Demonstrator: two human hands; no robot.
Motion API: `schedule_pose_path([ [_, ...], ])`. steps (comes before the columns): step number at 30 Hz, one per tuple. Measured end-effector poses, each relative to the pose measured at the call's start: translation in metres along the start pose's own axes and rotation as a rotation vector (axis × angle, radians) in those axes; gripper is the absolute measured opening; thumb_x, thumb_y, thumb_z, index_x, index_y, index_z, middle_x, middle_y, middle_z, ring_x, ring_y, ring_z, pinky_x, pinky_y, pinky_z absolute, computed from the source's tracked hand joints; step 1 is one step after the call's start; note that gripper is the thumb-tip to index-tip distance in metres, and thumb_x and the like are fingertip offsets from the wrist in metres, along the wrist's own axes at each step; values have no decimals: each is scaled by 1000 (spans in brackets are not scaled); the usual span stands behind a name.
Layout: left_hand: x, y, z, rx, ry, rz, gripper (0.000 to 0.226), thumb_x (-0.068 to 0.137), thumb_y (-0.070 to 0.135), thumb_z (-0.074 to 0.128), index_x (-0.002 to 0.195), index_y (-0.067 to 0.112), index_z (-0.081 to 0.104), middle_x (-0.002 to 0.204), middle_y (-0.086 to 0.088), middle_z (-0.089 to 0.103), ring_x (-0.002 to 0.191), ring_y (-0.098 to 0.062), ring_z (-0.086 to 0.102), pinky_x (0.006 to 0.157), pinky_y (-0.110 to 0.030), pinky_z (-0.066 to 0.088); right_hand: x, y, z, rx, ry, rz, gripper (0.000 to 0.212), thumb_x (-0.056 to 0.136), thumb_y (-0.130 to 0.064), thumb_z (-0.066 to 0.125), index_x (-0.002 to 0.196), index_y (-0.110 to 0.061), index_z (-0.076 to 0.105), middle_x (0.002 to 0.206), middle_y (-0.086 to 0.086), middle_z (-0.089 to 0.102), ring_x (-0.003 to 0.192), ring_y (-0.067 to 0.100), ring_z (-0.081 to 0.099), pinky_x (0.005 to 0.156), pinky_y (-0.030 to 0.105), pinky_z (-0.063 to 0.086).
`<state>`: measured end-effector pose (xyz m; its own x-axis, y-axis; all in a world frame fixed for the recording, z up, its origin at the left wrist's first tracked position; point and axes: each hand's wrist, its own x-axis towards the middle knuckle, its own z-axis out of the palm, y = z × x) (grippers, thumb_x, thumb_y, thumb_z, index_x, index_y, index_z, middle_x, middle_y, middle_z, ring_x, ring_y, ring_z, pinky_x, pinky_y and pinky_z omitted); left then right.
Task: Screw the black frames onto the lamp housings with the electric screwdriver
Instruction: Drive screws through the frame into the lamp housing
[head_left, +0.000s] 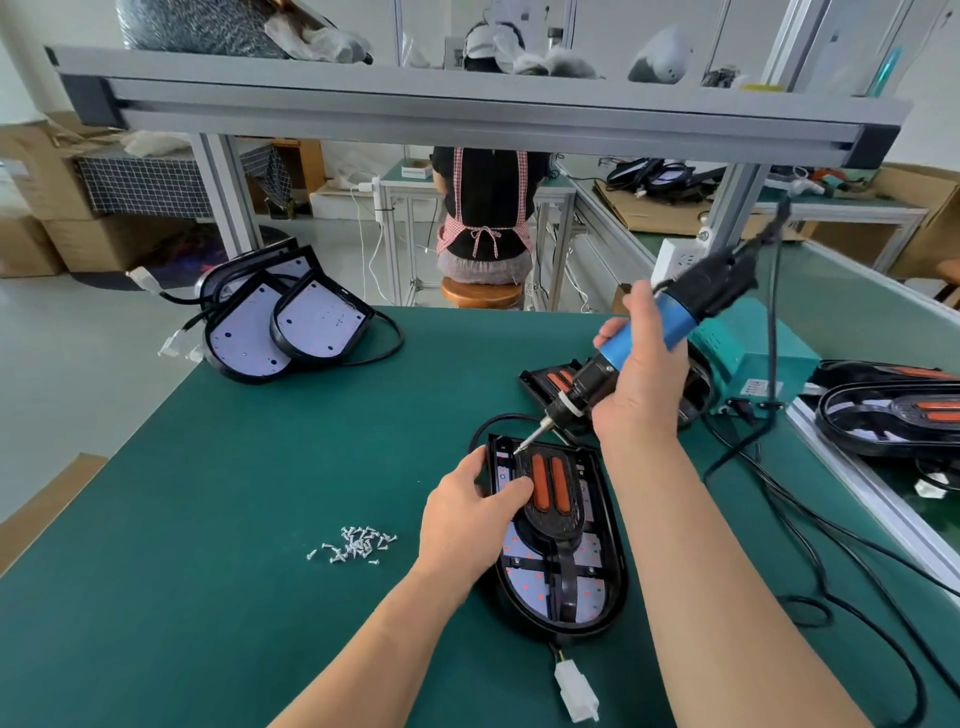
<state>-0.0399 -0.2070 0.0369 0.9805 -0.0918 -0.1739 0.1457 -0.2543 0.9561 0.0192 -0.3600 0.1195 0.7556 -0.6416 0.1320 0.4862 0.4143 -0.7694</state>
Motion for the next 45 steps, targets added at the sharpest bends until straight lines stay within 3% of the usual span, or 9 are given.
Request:
schedule_pose_path([
  [4, 1, -1, 0, 23, 2, -5, 71, 66, 53, 63, 133, 27, 59, 90, 12, 76, 79, -14, 72, 80, -36, 60, -1, 5, 17, -85, -91, -58, 27, 86, -34, 75, 96, -18, 56, 61, -4, 58, 54, 9, 55, 57, 20, 50],
  [9, 3, -3, 1, 26, -1, -6, 72, 67, 54, 62, 133, 27, 59, 86, 9, 76, 79, -18, 72, 79, -37, 60, -3, 10, 24, -112, -141, -68, 25, 91, -26, 73, 97, -13, 53, 60, -2, 56, 52, 8, 54, 54, 20, 49],
  [13, 2, -4, 0, 10, -2, -2, 74, 68, 53, 62, 137, 28, 56, 95, 6, 77, 80, -18, 73, 82, -40, 60, -7, 14, 25, -131, -165, -64, 20, 92, -24, 73, 94, -15, 55, 61, -1, 56, 52, 8, 54, 55, 21, 50],
  [18, 3, -5, 1, 30, 2, 8, 71, 70, 52, 61, 136, 29, 56, 82, 1, 76, 68, -17, 68, 75, -39, 58, -9, 15, 26, -146, -194, -45, 19, 93, -23, 72, 94, -16, 55, 62, 0, 55, 53, 11, 53, 56, 22, 49],
  [22, 5, -6, 1, 30, -2, 9, 70, 69, 52, 61, 134, 27, 58, 84, 5, 77, 80, -25, 72, 79, -42, 60, -11, 16, 31, -183, -277, -57, 18, 92, -22, 73, 96, -16, 56, 66, 0, 56, 56, 11, 53, 57, 21, 49],
  [28, 7, -9, 2, 70, 28, 26, 46, 78, 48, 63, 121, 31, 65, 78, 11, 74, 69, -15, 67, 64, -30, 51, -16, 17, 33, -200, -390, -42, 23, 84, -17, 77, 100, -10, 61, 69, -1, 57, 57, 11, 53, 59, 21, 48],
  [31, 8, -10, 3, 57, 25, 25, 33, 77, 46, 64, 107, 34, 67, 76, 11, 73, 64, -11, 61, 67, -34, 53, -18, 16, 35, -225, -426, -43, 22, 83, -16, 77, 94, -11, 58, 70, 1, 55, 58, 11, 52, 59, 21, 49],
  [40, 9, -10, 4, 32, 34, -7, 62, 68, 52, 61, 123, 24, 64, 78, 9, 72, 57, -7, 59, 59, -29, 48, -24, 21, 39, -259, -472, -66, 19, 83, -12, 73, 83, -11, 55, 63, 5, 51, 54, 12, 48, 58, 23, 48],
  [45, 8, -8, 3, 13, 21, -28, 71, 66, 51, 62, 130, 22, 61, 83, 7, 76, 75, -19, 72, 74, -37, 58, -26, 23, 41, -278, -485, -59, 20, 81, -12, 72, 82, -7, 53, 62, 6, 50, 55, 15, 47, 59, 24, 46],
])
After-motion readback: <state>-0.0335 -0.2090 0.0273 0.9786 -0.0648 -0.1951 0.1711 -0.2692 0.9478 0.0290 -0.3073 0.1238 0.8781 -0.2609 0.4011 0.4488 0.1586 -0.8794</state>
